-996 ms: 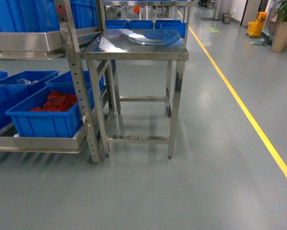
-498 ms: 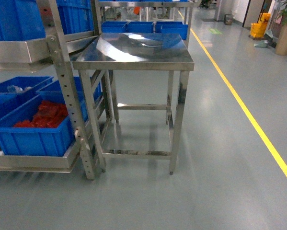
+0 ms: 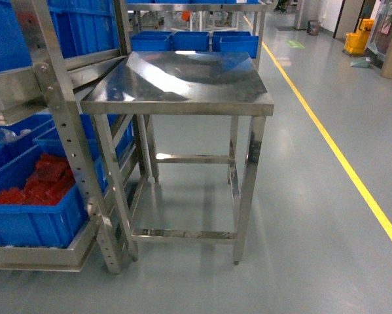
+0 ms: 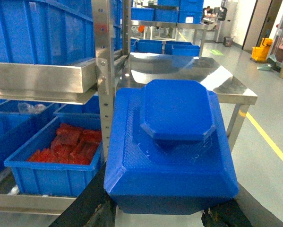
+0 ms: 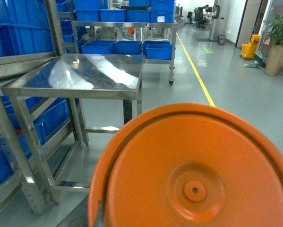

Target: Sort blue parts and orange caps into right shelf containers

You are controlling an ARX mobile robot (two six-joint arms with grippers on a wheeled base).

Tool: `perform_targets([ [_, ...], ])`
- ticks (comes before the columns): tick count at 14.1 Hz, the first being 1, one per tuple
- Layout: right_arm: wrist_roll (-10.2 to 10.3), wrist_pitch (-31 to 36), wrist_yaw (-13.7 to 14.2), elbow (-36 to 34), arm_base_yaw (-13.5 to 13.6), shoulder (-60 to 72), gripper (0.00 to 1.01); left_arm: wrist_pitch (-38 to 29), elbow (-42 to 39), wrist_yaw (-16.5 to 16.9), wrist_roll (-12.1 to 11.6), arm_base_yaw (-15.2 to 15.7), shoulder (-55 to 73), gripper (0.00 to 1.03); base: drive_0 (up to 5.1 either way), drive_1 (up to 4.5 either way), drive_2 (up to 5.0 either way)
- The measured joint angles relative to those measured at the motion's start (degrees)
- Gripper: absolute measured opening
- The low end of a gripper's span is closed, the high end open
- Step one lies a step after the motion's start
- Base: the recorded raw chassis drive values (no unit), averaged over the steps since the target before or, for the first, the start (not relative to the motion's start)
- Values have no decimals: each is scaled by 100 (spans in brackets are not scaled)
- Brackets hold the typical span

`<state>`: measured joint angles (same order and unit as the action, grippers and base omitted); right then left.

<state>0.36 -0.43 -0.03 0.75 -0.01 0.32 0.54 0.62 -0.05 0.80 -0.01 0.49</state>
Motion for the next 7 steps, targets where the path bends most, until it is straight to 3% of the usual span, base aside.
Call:
perform_targets([
  [1, 0, 7, 0, 0, 0, 0, 44, -13, 0, 2, 0, 0, 0, 40, 4, 433, -425],
  [3, 0, -28, 0, 0, 0, 0, 44, 4, 2, 4, 0, 0, 0, 40, 0, 0, 0],
  [7, 0, 17, 20, 0, 0, 0, 44, -7, 0, 9, 0, 0, 0, 40, -438, 215, 261],
])
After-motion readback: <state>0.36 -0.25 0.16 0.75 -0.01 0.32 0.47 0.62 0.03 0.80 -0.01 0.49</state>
